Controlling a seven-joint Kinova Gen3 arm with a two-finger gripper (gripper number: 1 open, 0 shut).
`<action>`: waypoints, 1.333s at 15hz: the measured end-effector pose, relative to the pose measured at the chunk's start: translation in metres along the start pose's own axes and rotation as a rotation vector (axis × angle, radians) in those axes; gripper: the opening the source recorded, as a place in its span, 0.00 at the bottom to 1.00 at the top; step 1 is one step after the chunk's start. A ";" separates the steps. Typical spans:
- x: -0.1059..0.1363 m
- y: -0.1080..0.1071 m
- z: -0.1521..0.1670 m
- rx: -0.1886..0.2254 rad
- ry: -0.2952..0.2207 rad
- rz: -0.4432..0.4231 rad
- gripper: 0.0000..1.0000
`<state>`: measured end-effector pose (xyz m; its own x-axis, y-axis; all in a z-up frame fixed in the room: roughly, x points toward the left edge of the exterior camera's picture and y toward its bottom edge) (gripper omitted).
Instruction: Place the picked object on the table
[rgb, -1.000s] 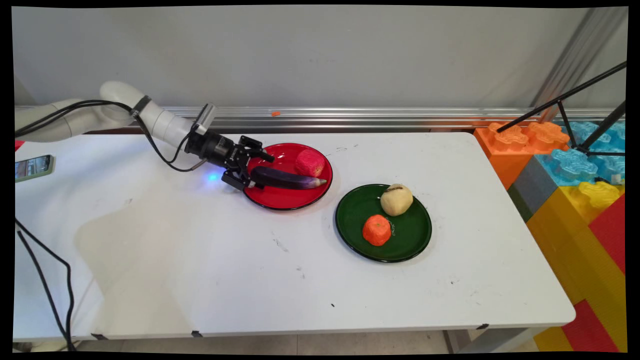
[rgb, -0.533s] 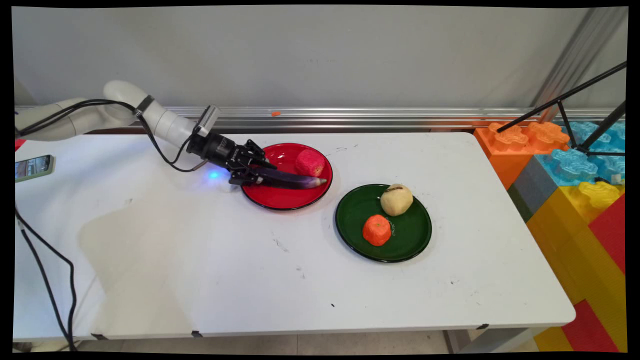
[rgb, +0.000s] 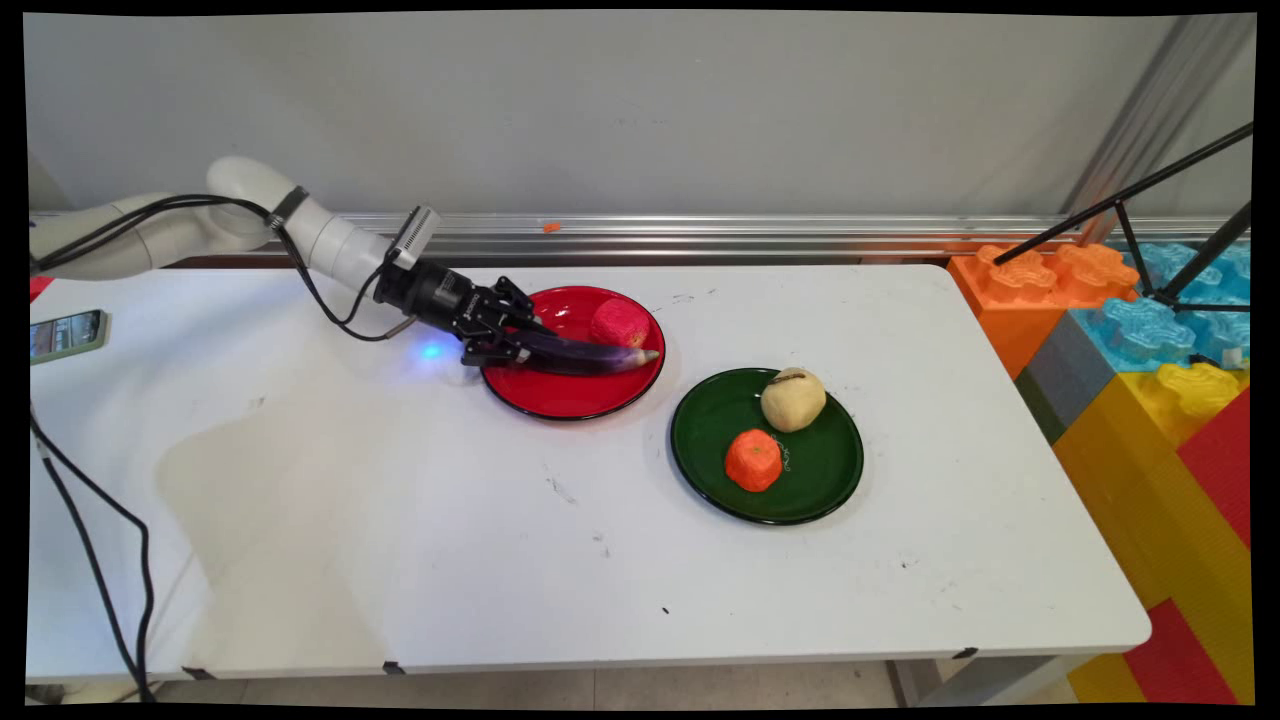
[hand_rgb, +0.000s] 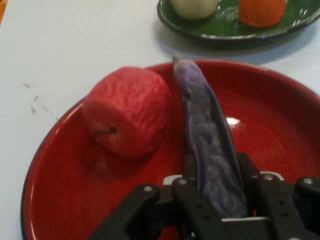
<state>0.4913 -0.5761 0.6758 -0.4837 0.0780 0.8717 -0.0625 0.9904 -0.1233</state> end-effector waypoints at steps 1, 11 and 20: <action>0.002 0.001 0.000 0.000 0.006 -0.001 0.00; 0.034 0.030 -0.010 -0.045 0.119 -0.033 0.00; 0.040 0.074 -0.012 -0.115 0.147 -0.075 0.00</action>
<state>0.4779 -0.4985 0.7073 -0.3486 0.0114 0.9372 0.0110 0.9999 -0.0080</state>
